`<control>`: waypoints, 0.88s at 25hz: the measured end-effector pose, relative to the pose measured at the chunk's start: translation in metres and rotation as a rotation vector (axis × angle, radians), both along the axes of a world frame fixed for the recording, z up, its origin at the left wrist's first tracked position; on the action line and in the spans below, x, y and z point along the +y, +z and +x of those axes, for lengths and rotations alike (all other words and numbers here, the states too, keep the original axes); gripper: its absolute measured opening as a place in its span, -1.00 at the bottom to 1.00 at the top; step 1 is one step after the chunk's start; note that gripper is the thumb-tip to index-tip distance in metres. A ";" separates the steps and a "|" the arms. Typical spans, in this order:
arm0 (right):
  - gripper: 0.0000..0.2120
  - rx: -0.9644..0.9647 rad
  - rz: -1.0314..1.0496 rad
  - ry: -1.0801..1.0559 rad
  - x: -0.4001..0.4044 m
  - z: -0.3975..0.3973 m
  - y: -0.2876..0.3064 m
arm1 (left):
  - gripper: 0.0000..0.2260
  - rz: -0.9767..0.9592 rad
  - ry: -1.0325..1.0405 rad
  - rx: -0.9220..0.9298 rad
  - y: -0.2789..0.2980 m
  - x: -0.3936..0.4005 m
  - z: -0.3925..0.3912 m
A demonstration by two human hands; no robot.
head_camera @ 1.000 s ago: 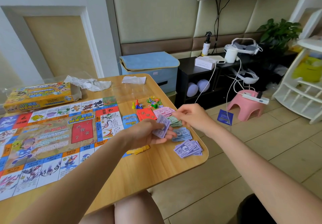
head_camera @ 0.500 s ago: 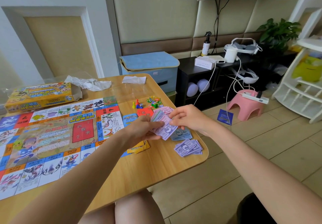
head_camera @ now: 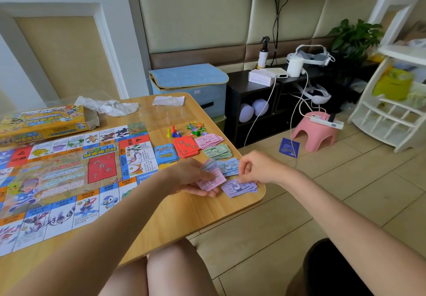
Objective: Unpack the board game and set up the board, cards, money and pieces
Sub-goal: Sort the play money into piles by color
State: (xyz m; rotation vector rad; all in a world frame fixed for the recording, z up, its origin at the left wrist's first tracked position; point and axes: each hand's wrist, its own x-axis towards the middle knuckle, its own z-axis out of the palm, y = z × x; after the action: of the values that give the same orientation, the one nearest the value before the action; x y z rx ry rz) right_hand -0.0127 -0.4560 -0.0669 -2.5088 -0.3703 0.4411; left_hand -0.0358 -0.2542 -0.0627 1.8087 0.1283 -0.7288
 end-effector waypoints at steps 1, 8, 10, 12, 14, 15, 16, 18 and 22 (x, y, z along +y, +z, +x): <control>-0.83 -0.053 -0.016 -0.004 -0.002 0.000 0.000 | -0.87 0.002 0.000 0.012 0.001 -0.001 -0.001; -0.50 -0.070 -0.389 0.359 -0.007 -0.009 0.019 | -0.79 -0.009 0.065 0.020 0.004 -0.010 0.002; -0.54 -0.041 -0.380 0.333 -0.007 -0.011 0.017 | -0.79 -0.016 0.074 0.018 0.004 -0.012 0.002; -0.62 -0.013 -0.292 0.307 -0.008 -0.011 0.017 | -0.78 -0.047 0.085 0.012 0.004 -0.014 0.002; -0.66 -0.025 -0.267 0.318 -0.006 -0.010 0.018 | -0.79 -0.075 0.078 -0.007 0.002 -0.014 0.002; -0.67 -0.050 -0.293 0.341 -0.005 -0.008 0.018 | -0.79 -0.077 0.075 -0.015 0.002 -0.014 0.003; -0.66 -0.075 -0.335 0.367 -0.005 -0.006 0.018 | -0.80 -0.069 0.073 -0.021 0.003 -0.012 0.003; -0.62 -0.078 -0.360 0.372 -0.005 -0.003 0.021 | -0.82 -0.056 0.096 -0.033 0.005 -0.006 0.006; -0.76 -0.178 -0.156 0.236 -0.008 0.014 0.037 | -0.81 -0.100 0.266 -0.083 0.006 0.006 0.016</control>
State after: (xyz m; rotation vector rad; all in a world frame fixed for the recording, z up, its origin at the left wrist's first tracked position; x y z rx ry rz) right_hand 0.0008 -0.4638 -0.0296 -2.6755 -0.7323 0.3494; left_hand -0.0195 -0.2484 -0.0568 1.6835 0.2675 -0.4632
